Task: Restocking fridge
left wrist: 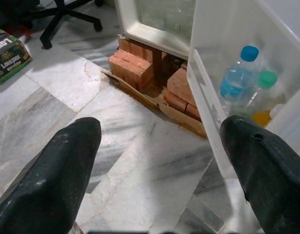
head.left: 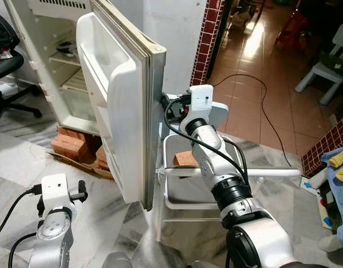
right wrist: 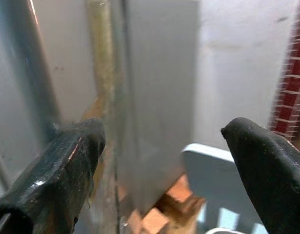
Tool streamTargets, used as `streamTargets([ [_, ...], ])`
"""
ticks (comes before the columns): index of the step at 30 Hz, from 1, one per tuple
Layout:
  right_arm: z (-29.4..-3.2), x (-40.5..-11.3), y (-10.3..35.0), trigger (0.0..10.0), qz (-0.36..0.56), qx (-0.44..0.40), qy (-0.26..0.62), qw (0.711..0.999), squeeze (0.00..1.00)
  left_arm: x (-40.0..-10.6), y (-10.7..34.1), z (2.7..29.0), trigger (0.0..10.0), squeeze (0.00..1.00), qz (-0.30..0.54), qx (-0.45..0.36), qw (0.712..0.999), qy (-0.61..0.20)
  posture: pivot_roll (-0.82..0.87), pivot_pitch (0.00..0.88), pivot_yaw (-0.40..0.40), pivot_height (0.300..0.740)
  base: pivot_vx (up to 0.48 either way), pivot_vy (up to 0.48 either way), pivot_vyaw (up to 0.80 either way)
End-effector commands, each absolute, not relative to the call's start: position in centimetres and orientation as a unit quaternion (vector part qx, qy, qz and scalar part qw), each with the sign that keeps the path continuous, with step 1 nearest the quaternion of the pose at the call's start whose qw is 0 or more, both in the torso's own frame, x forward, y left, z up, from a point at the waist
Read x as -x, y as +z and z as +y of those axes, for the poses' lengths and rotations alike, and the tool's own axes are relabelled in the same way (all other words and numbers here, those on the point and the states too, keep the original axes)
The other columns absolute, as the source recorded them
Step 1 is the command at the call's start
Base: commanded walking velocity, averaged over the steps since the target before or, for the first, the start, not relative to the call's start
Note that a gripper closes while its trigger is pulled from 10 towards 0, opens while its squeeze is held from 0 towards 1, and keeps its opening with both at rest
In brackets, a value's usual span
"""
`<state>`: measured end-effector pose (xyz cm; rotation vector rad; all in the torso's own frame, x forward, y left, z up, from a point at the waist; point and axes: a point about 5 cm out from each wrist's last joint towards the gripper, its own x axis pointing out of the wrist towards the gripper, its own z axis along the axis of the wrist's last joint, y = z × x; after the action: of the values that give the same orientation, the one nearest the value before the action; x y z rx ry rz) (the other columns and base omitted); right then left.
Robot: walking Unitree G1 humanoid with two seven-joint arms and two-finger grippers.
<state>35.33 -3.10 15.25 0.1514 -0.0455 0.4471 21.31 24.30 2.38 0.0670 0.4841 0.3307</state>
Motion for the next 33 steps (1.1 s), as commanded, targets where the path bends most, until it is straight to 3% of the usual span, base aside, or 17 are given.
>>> streamTargets([
  [1, 4.8, -32.4, 17.6, 10.0, -0.021, -0.158, 0.363, 0.918, 0.00, -21.6, 2.7, 24.1, 10.0, 0.00, 0.235, -0.038, 0.958, 0.160, 0.24, 0.002, -0.080, 0.740, 0.000, 0.000, 0.00],
  [2, 6.4, -30.3, 18.9, 10.0, -0.024, -0.212, 0.463, 0.860, 0.00, -21.6, 2.7, 24.1, 10.0, 0.00, 0.233, -0.040, 0.959, 0.158, 0.25, 0.000, -0.082, 0.740, 0.000, 0.000, 0.00],
  [3, 6.4, -30.3, 18.9, 10.0, -0.024, -0.212, 0.463, 0.860, 0.00, -21.6, 2.7, 24.1, 10.0, 0.00, 0.233, -0.040, 0.959, 0.158, 0.25, 0.000, -0.082, 0.740, 0.000, 0.000, 0.00],
  [5, 7.1, -25.3, 22.1, 10.0, -0.043, -0.299, 0.639, 0.707, 0.00, -21.8, 2.8, 24.0, 10.0, 0.00, 0.231, -0.040, 0.960, 0.155, 0.25, 0.000, -0.083, 0.740, 0.000, 0.000, 0.00],
  [6, 6.6, -23.5, 22.9, 10.0, -0.050, -0.313, 0.690, 0.651, 0.00, -21.8, 2.8, 24.0, 10.0, 0.00, 0.230, -0.039, 0.960, 0.155, 0.24, 0.000, -0.083, 0.740, 0.000, 0.000, 0.00],
  [7, 6.0, -22.9, 22.9, 10.0, -0.054, -0.308, 0.707, 0.635, 0.00, -21.9, 2.8, 24.0, 10.0, 0.00, 0.230, -0.038, 0.960, 0.154, 0.24, 0.000, -0.081, 0.740, 0.000, 0.000, 0.00],
  [9, 5.7, -22.8, 22.8, 10.0, -0.055, -0.303, 0.711, 0.632, 0.00, -21.9, 2.8, 24.0, 10.0, 0.00, 0.230, -0.037, 0.960, 0.154, 0.24, 0.000, -0.080, 0.740, 0.000, 0.000, 0.00],
  [13, 4.5, -25.6, 20.2, 10.0, -0.024, -0.282, 0.652, 0.703, 0.00, -22.1, 2.7, 23.9, 10.0, 0.00, 0.231, -0.035, 0.960, 0.151, 0.23, 0.000, -0.076, 0.740, 0.000, 0.000, 0.00],
  [16, 3.7, -26.8, 17.9, 10.0, -0.016, -0.214, 0.615, 0.758, 0.00, -22.3, 2.7, 23.9, 10.0, 0.00, 0.230, -0.034, 0.961, 0.153, 0.22, 0.000, -0.073, 0.740, 0.000, 0.000, 0.00],
  [21, 2.2, -28.3, 16.2, 10.0, -0.015, -0.159, 0.548, 0.821, 0.00, -22.3, 2.7, 23.9, 10.0, 0.00, 0.230, -0.033, 0.960, 0.156, 0.22, 0.000, -0.074, 0.740, 0.000, 0.000, 0.32],
  [33, 0.2, -29.0, 13.9, 10.0, 0.009, -0.070, 0.488, 0.870, 0.00, -22.1, 2.7, 24.3, 10.0, 0.00, 0.231, -0.028, 0.956, 0.177, 0.22, 0.000, -0.079, 0.740, 0.000, 0.000, 0.80],
])
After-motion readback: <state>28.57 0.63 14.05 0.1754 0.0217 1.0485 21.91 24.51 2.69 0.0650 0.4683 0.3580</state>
